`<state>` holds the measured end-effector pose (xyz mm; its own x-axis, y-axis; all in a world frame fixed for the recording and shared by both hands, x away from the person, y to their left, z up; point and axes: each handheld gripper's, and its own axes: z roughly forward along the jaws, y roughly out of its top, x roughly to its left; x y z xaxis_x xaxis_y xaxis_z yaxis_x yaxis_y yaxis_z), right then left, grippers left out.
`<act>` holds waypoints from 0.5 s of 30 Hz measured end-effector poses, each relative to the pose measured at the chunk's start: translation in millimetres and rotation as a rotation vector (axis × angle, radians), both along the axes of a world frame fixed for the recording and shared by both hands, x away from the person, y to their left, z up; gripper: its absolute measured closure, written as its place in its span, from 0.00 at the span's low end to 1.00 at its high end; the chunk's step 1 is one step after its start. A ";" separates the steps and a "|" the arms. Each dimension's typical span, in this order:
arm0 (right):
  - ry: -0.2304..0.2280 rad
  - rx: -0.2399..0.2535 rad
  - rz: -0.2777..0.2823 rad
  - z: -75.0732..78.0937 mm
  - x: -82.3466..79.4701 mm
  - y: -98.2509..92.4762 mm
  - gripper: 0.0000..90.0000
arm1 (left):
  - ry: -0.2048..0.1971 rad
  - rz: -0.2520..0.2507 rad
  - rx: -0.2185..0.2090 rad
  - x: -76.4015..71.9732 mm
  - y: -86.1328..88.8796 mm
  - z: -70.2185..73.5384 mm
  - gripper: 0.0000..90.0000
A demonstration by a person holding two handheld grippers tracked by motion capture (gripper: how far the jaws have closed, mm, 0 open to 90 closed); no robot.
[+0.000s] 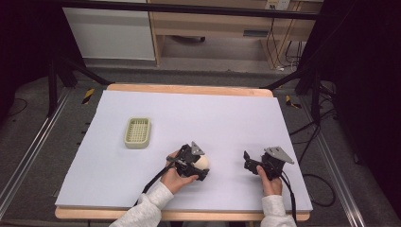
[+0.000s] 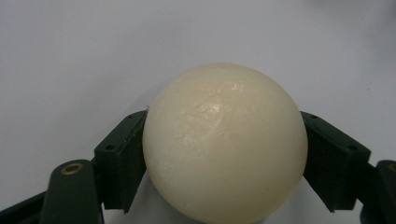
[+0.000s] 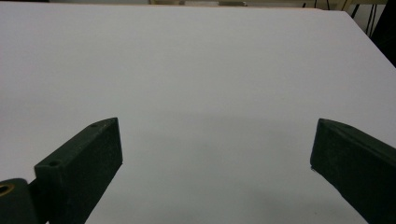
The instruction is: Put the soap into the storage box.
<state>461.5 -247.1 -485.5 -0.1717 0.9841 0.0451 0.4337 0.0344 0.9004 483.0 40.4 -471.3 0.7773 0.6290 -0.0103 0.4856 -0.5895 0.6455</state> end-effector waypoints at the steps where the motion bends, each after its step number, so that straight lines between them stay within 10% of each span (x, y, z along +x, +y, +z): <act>1: 0.001 0.000 0.000 0.0 0.0 0.0 0.03 | 0.000 0.001 -0.001 0.0 -0.1 0.0 0.25; 15: 0.003 0.003 0.003 0.1 0.1 -0.4 0.03 | 0.007 -0.012 0.018 0.1 -1.5 4.3 0.26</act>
